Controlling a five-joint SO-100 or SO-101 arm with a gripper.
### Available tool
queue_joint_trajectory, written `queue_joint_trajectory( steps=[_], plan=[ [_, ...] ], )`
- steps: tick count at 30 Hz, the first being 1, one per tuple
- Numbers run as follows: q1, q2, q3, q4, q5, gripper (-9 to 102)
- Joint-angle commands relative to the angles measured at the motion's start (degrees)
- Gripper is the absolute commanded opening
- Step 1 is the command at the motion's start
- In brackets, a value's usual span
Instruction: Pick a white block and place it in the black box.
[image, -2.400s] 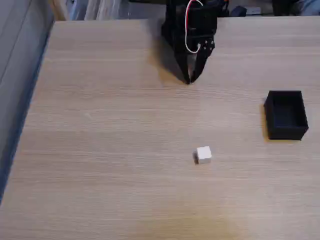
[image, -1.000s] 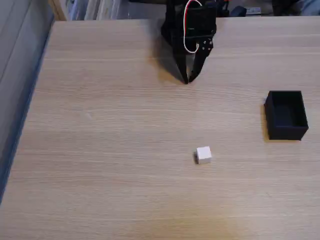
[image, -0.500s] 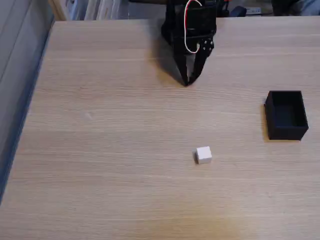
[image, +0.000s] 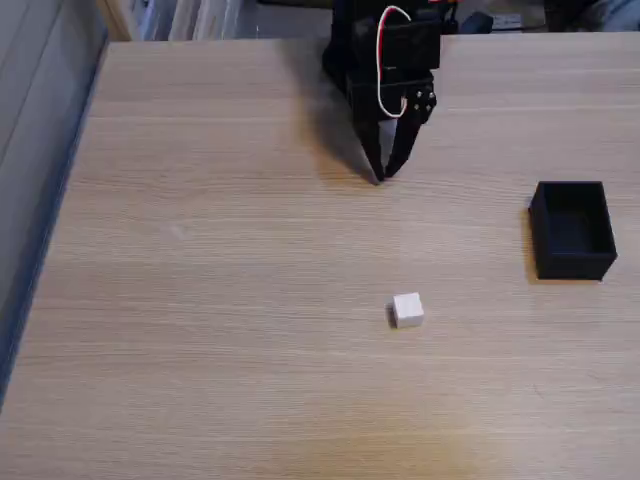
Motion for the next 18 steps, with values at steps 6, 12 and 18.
queue_joint_trajectory(
  steps=[6,12,18],
  plan=[
    [-3.4,-15.1,-13.7,-3.0,5.9,2],
    [-2.8,-24.3,-18.9,-8.7,6.9,5],
    [-2.8,-29.2,-22.6,-9.9,7.6,9]
  ],
)
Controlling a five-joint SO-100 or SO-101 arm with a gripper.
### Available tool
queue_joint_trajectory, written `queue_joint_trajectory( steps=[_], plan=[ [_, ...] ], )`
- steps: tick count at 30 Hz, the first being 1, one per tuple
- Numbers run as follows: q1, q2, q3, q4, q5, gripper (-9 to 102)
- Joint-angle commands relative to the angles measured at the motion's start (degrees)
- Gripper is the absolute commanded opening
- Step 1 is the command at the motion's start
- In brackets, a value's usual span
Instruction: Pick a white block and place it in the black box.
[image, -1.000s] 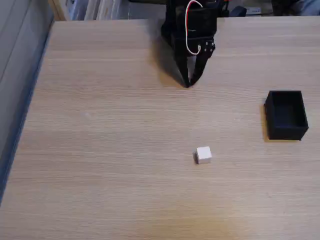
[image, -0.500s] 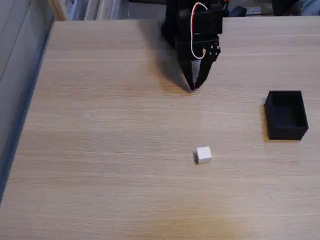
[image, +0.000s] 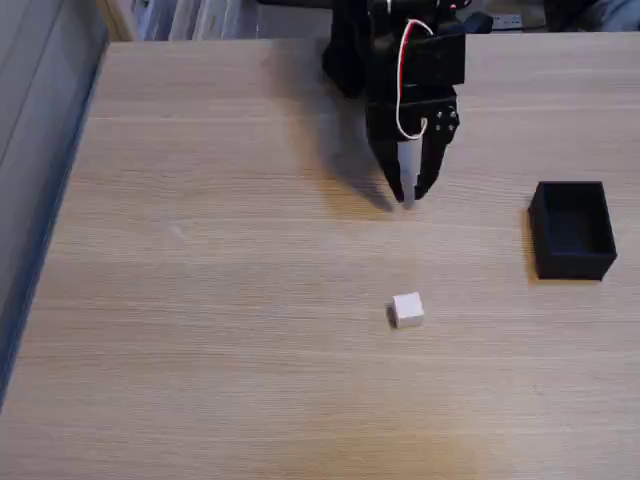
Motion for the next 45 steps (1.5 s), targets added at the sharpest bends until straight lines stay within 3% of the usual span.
queue_joint_trajectory(
  steps=[1,16,45],
  plan=[
    [0.5,-2.5,-4.0,-0.4,0.2,10],
    [5.0,-19.0,-15.1,-4.0,-2.5,25],
    [8.2,-44.1,-37.7,-6.4,-5.3,27]
  ],
)
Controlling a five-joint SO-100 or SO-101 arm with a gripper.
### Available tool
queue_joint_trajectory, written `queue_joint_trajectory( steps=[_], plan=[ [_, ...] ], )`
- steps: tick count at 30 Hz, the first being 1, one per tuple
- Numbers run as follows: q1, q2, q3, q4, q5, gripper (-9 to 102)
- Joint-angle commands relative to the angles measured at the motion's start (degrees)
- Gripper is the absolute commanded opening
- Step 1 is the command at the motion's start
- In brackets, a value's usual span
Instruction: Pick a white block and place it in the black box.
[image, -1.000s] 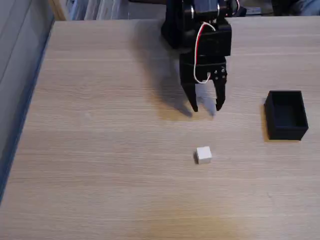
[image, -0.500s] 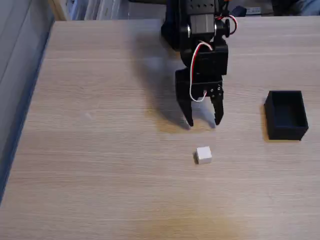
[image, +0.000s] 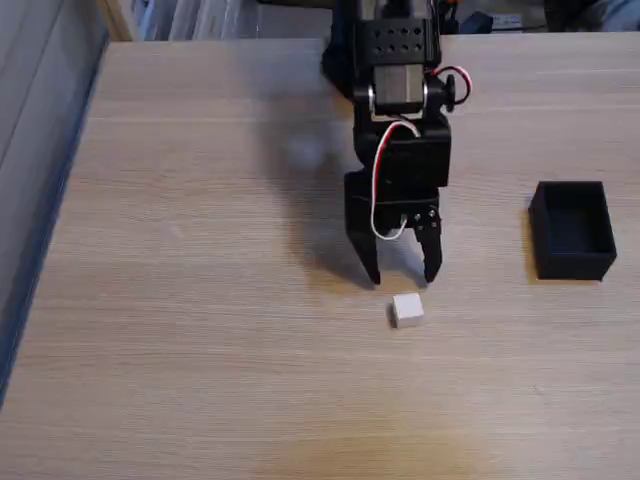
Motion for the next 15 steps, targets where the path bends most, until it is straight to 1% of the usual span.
queue_joint_trajectory(
  steps=[1,15],
  plan=[
    [0.2,-1.1,-3.8,-0.2,-0.5,27],
    [-0.6,-6.9,-12.0,2.2,0.5,27]
  ],
)
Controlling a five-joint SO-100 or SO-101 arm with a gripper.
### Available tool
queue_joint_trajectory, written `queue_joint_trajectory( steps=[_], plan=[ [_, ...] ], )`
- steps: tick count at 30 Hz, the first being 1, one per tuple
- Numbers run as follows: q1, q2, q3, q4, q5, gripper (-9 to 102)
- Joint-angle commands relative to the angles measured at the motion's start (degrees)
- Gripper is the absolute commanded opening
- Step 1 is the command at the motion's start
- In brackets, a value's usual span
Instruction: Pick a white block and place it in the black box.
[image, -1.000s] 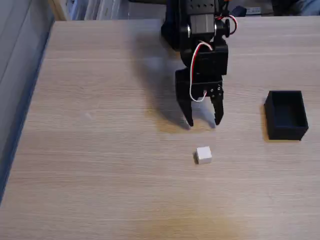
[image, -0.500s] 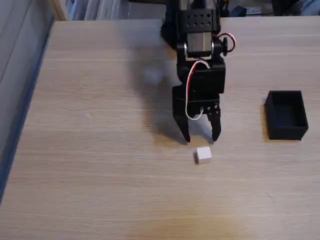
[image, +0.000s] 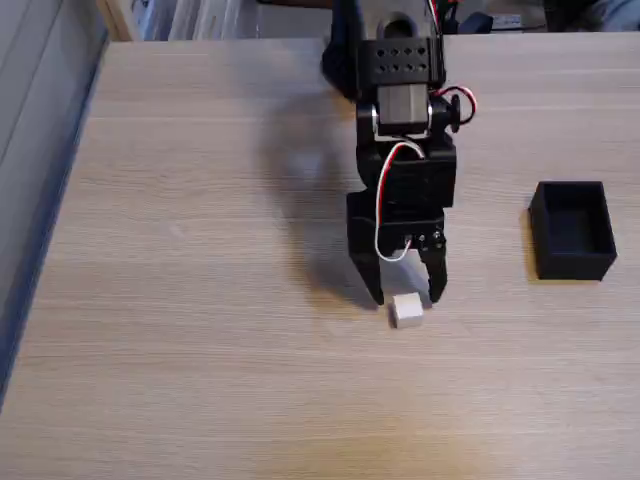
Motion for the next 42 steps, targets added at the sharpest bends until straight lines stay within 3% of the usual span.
queue_joint_trajectory(
  steps=[1,23,28,32,42],
  plan=[
    [-0.4,-0.4,-3.1,0.5,0.4,27],
    [-1.6,-5.5,-8.7,2.6,1.9,26],
    [-1.6,-5.8,-8.8,3.2,0.7,17],
    [-1.8,-5.8,-9.0,3.3,2.5,0],
    [-1.1,5.1,-2.3,6.3,-2.1,0]
  ],
)
